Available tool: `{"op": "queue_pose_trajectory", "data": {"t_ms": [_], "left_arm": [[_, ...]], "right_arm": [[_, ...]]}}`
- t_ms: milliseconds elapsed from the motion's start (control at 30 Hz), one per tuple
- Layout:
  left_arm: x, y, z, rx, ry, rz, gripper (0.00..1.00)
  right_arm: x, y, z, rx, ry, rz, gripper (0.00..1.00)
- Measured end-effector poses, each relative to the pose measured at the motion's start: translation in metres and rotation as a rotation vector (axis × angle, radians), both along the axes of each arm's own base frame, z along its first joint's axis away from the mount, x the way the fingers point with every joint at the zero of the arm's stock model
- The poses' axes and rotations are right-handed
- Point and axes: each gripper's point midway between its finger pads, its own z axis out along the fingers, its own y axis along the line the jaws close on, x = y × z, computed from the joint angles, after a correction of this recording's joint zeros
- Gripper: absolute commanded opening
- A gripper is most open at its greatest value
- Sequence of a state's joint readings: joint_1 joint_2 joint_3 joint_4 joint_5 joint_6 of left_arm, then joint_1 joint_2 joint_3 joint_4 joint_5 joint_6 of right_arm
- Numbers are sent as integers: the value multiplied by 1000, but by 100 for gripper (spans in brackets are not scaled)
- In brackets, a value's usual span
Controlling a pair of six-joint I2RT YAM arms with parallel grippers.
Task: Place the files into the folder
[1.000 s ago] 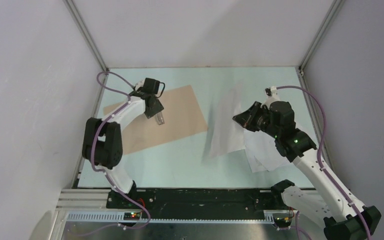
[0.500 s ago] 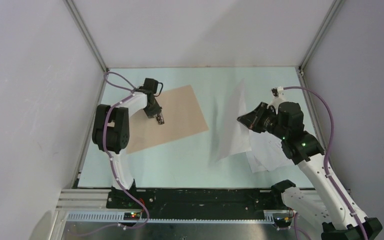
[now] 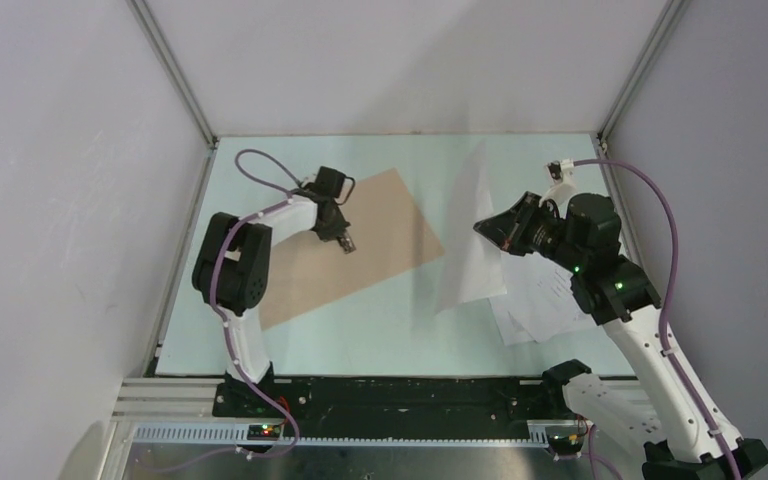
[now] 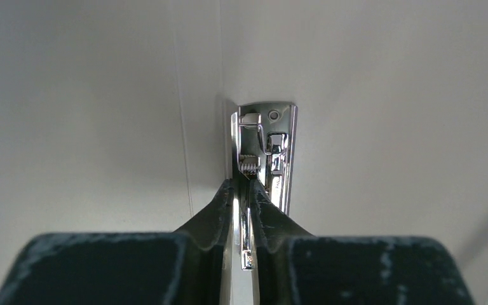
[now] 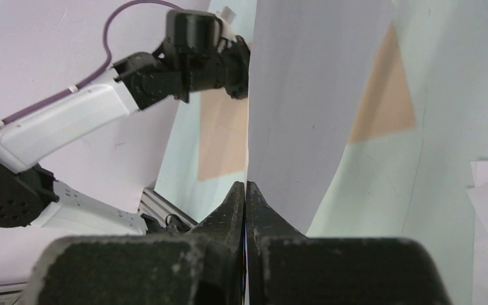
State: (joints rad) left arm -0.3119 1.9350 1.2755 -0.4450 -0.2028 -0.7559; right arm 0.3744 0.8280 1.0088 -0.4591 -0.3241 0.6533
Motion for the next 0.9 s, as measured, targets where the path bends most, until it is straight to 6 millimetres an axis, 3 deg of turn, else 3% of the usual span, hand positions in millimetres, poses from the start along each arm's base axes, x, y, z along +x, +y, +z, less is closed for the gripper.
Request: {"op": "queue_pose_trajectory", "data": {"t_ms": [267, 400, 467, 533, 667, 800, 900], "left_arm": [[-58, -108, 0, -97, 18, -193, 0], [-83, -143, 1, -135, 40, -263, 1], [-92, -155, 1, -151, 52, -288, 10], [-98, -161, 1, -163, 59, -299, 29], [-106, -164, 7, -183, 73, -313, 53], [-104, -151, 43, -236, 17, -302, 65], [-95, -123, 77, -280, -62, -256, 70]], "right_arm": [[7, 9, 13, -4, -22, 47, 0], [11, 14, 8, -6, -4, 70, 0], [14, 16, 4, -9, 9, 79, 0], [17, 19, -1, -15, 26, 85, 0], [24, 24, -7, -17, 42, 98, 0], [37, 37, -15, -5, 57, 130, 0], [44, 58, -23, -8, 82, 176, 0]]}}
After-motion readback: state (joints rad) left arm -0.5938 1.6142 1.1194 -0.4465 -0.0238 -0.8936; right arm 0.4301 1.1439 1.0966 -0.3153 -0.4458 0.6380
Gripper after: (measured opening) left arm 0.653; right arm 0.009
